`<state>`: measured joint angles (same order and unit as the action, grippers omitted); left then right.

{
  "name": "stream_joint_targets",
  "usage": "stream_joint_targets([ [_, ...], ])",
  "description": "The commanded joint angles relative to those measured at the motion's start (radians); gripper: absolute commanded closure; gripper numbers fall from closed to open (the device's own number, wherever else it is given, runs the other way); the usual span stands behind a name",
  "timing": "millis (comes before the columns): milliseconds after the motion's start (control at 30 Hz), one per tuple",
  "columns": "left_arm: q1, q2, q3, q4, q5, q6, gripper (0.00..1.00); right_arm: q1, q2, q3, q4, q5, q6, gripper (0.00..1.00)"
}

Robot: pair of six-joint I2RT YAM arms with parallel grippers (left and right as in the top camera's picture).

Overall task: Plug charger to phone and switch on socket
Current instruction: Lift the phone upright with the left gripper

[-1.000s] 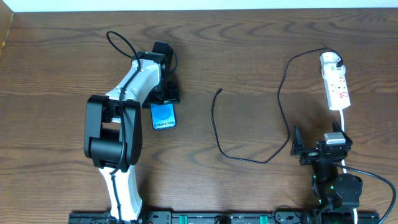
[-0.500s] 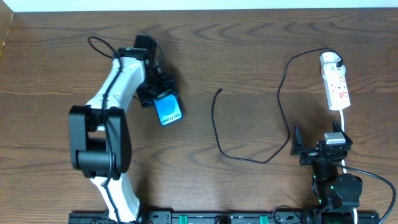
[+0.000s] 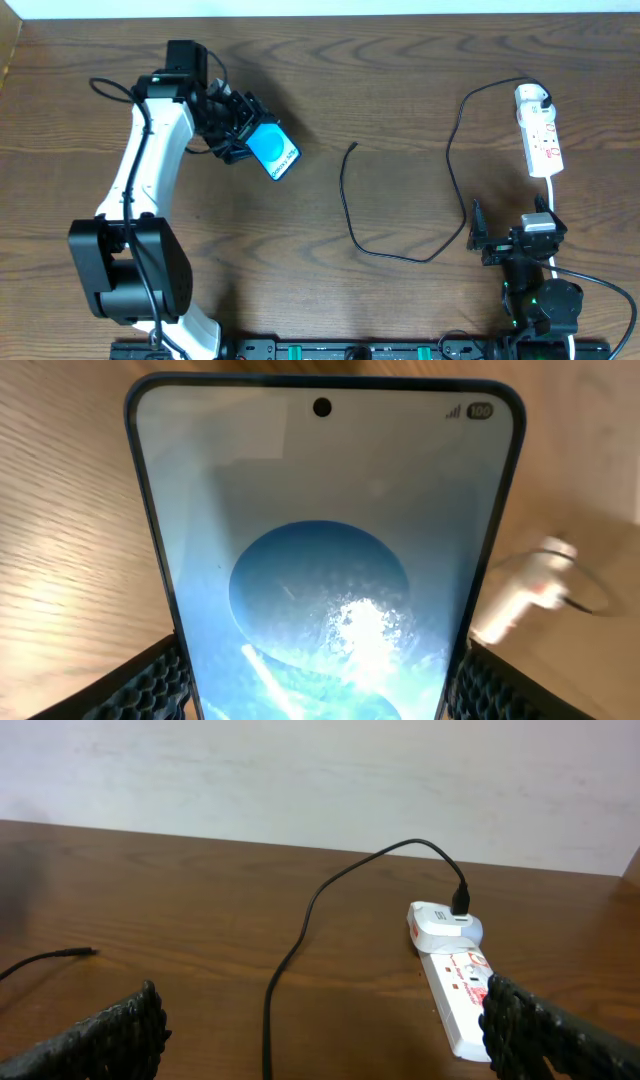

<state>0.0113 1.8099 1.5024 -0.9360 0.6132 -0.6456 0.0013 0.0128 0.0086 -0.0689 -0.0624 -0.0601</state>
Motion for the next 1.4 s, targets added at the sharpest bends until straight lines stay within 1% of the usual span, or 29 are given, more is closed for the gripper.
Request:
stream_joint_targets([
  [0, 0.033, -0.024, 0.035, -0.002, 0.227, -0.101, 0.28, 0.000, -0.005, -0.003, -0.002, 0.004, -0.008, 0.01],
  [67, 0.047, -0.024, 0.035, -0.002, 0.311, -0.155, 0.28, 0.000, -0.005, -0.003, -0.002, 0.004, -0.008, 0.01],
  [167, 0.060, -0.024, 0.035, -0.002, 0.389, -0.233, 0.29, 0.000, -0.005, -0.003, -0.002, 0.004, -0.008, 0.01],
  [233, 0.065, -0.024, 0.035, -0.002, 0.453, -0.307, 0.29, 0.000, -0.005, -0.003, -0.002, 0.004, -0.008, 0.01],
  [267, 0.066, -0.024, 0.035, -0.002, 0.484, -0.335, 0.27, 0.000, -0.005, -0.003, -0.002, 0.004, -0.008, 0.01],
  [300, 0.065, -0.024, 0.035, -0.002, 0.519, -0.384, 0.29, 0.000, -0.005, -0.003, -0.002, 0.004, -0.008, 0.01],
  [400, 0.066, -0.024, 0.035, -0.002, 0.588, -0.465, 0.29, 0.000, -0.005, -0.003, -0.002, 0.004, -0.008, 0.01],
  [467, 0.066, -0.024, 0.035, -0.002, 0.615, -0.506, 0.28, 0.000, -0.005, -0.003, -0.002, 0.004, -0.008, 0.01],
  [600, 0.066, -0.024, 0.035, -0.002, 0.624, -0.573, 0.29, 0.000, -0.005, -0.003, -0.002, 0.004, -0.008, 0.01],
  [700, 0.066, -0.024, 0.035, -0.002, 0.670, -0.629, 0.29, 0.000, -0.005, -0.003, -0.002, 0.004, -0.008, 0.01],
  [800, 0.066, -0.024, 0.035, -0.001, 0.682, -0.650, 0.29, 0.000, -0.005, -0.003, -0.002, 0.004, -0.008, 0.01],
  [1233, 0.066, -0.024, 0.035, -0.002, 0.681, -0.650, 0.28, 0.000, -0.005, -0.003, -0.002, 0.004, -0.008, 0.01],
  [1367, 0.066, -0.024, 0.035, -0.002, 0.654, -0.650, 0.29, 0.000, -0.005, -0.003, -0.002, 0.004, -0.008, 0.01],
])
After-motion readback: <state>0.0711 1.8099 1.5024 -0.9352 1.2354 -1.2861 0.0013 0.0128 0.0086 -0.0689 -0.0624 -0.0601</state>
